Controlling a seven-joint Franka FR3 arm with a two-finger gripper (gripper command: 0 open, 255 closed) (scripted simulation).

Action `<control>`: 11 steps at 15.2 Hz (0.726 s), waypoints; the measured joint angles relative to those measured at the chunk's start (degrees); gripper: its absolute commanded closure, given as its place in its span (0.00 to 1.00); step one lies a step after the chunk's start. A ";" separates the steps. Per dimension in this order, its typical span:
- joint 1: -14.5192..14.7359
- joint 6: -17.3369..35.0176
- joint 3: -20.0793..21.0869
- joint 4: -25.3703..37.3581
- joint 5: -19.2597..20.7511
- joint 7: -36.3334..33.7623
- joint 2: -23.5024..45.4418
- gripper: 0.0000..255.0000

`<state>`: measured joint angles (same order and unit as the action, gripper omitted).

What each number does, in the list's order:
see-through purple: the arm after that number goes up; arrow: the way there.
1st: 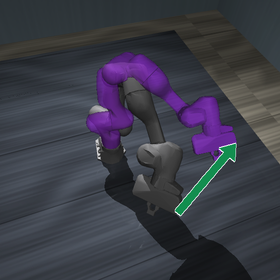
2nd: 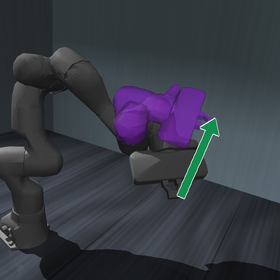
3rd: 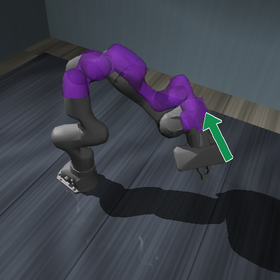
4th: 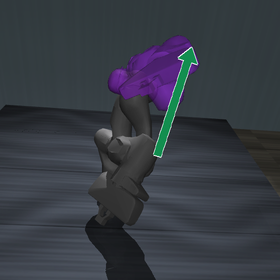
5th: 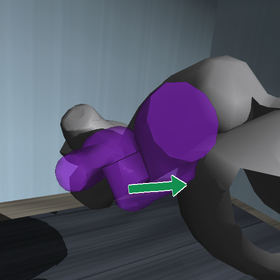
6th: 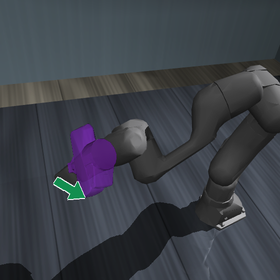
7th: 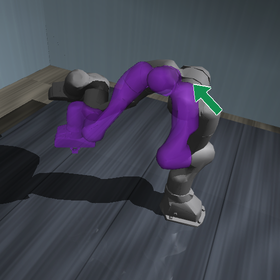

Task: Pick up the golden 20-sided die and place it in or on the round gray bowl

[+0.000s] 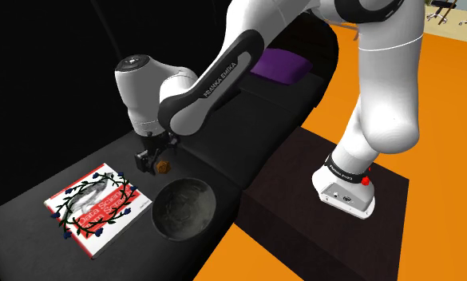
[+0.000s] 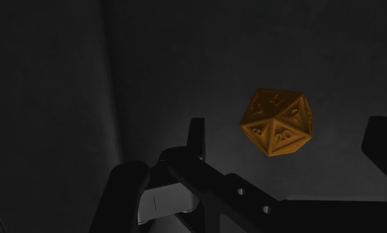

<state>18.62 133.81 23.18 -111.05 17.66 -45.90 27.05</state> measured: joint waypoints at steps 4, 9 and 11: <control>0.45 1.81 -0.72 -0.12 1.08 -0.68 1.83 0.00; 0.54 1.96 -0.78 -0.05 1.19 -0.78 2.03 0.00; 0.54 1.96 -0.78 -0.05 1.19 -0.78 2.03 1.00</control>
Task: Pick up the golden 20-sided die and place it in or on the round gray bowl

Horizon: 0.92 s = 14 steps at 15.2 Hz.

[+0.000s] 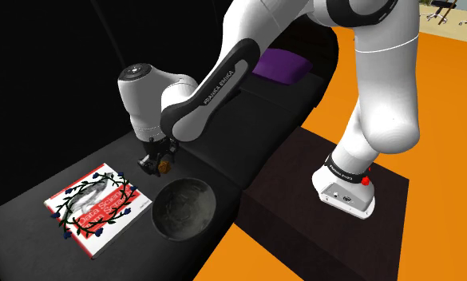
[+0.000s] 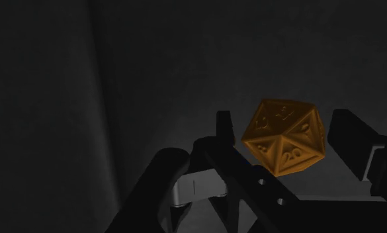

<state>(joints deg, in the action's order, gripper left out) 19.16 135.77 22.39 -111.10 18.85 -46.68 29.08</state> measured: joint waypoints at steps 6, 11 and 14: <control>0.00 0.00 0.00 0.00 0.00 0.00 0.00 1.00; -0.15 -0.60 0.25 0.01 -0.36 0.21 -0.62 1.00; -0.57 -1.98 0.83 -0.08 -1.23 0.79 -2.22 1.00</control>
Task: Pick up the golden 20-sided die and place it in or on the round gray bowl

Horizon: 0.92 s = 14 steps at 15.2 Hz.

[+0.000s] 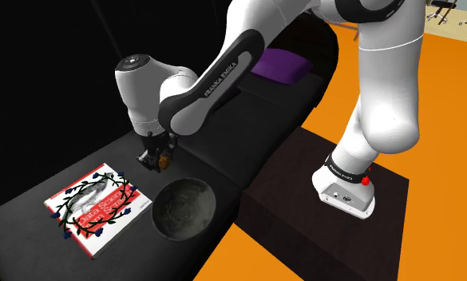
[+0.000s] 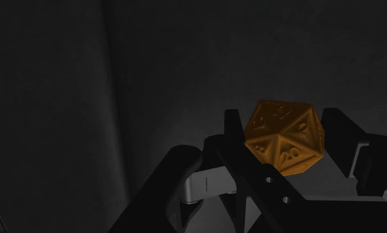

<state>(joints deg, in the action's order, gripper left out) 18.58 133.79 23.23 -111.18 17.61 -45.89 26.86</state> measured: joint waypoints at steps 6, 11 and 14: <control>-0.82 -3.46 1.08 0.74 -1.89 1.39 -2.99 1.00; -1.31 -6.45 1.85 1.63 -3.37 2.38 -5.31 1.00; -1.64 -8.27 2.26 2.18 -4.26 3.04 -6.75 1.00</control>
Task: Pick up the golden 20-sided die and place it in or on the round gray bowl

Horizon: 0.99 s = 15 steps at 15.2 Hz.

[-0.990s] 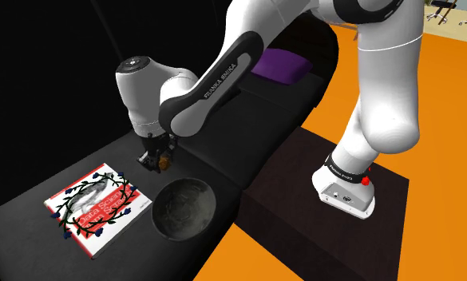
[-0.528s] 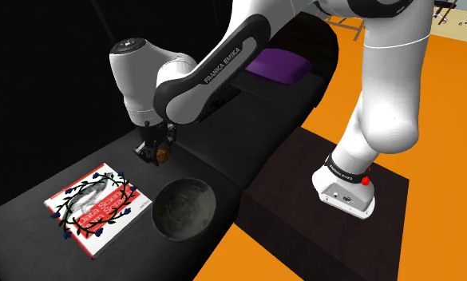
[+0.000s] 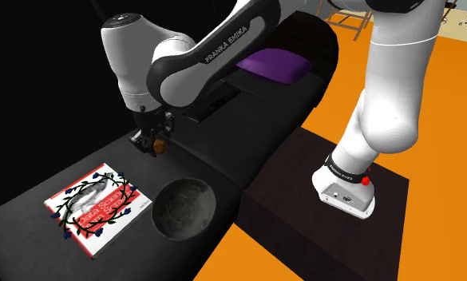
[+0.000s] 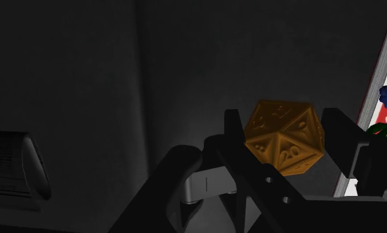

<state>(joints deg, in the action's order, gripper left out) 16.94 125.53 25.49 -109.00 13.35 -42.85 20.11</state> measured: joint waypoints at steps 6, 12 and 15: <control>-0.42 -3.83 0.60 1.90 -1.48 1.11 -2.20 1.00; -0.26 -6.01 1.59 1.13 -3.09 0.84 -5.42 1.00; 1.16 -4.83 3.13 -2.92 -4.28 -1.89 -8.40 1.00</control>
<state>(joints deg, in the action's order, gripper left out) 18.10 120.70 28.62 -111.92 9.08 -44.74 11.72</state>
